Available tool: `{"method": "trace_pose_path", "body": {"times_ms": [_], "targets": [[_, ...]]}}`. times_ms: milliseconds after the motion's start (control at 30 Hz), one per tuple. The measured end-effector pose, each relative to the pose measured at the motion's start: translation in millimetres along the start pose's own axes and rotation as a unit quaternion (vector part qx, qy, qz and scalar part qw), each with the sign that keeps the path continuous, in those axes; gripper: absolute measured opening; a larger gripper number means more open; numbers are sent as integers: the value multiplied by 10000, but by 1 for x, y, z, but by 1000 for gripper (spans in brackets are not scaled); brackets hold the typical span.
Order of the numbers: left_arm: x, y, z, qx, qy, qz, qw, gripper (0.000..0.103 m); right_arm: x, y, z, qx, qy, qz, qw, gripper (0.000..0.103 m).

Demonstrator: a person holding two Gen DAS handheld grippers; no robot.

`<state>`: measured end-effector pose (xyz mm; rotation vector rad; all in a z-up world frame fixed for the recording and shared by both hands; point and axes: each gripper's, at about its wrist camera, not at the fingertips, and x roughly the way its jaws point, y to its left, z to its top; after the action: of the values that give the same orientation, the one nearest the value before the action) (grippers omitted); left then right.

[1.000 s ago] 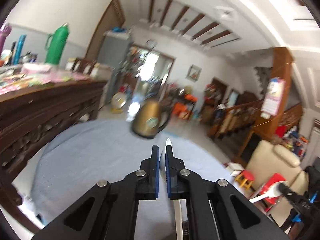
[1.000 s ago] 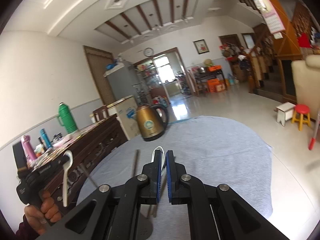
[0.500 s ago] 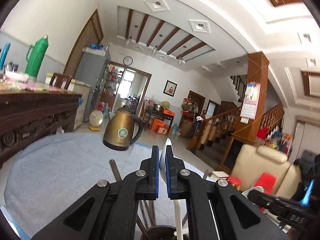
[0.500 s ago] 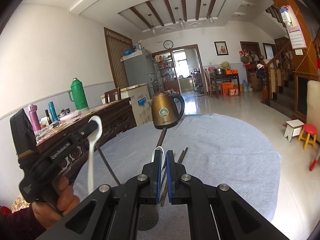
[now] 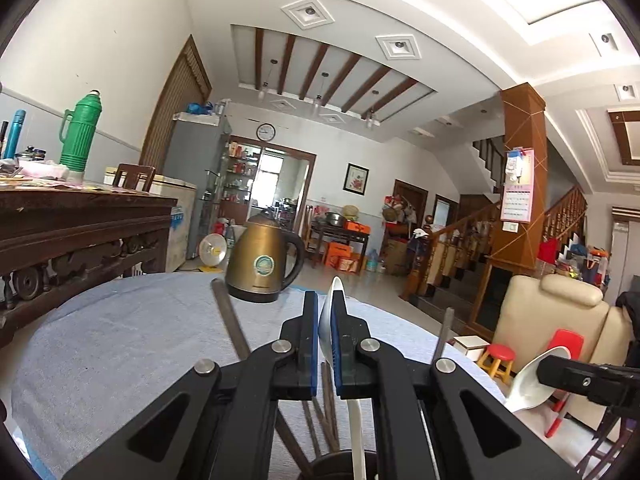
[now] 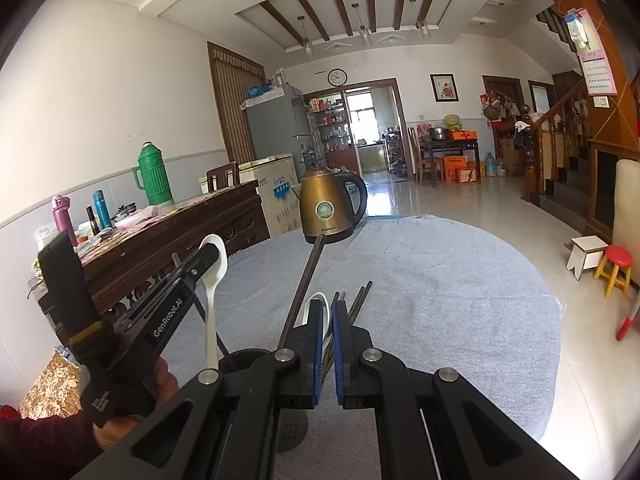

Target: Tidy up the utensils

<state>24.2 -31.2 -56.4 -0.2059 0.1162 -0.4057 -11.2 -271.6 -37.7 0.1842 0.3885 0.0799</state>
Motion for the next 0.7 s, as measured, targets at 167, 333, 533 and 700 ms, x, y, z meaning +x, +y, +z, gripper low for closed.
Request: {"method": "trace_pose_path", "body": {"times_ms": [167,333,533,700], "targets": [[0,1,-6,-27,42,69,10000,6,4,-2,-2,86,52,24,9999,5],[1,-3,-10,46,72,87,9999,6,4,-4,-3,151,68,73,9998,5],[1,-9,-16,203,174,84,9996,6,7,0,-4,51,120,116,9998,5],[-5,-15,-21,365,291,-6,9989,6,14,7,-5,-11,267,207,9994,6]]}}
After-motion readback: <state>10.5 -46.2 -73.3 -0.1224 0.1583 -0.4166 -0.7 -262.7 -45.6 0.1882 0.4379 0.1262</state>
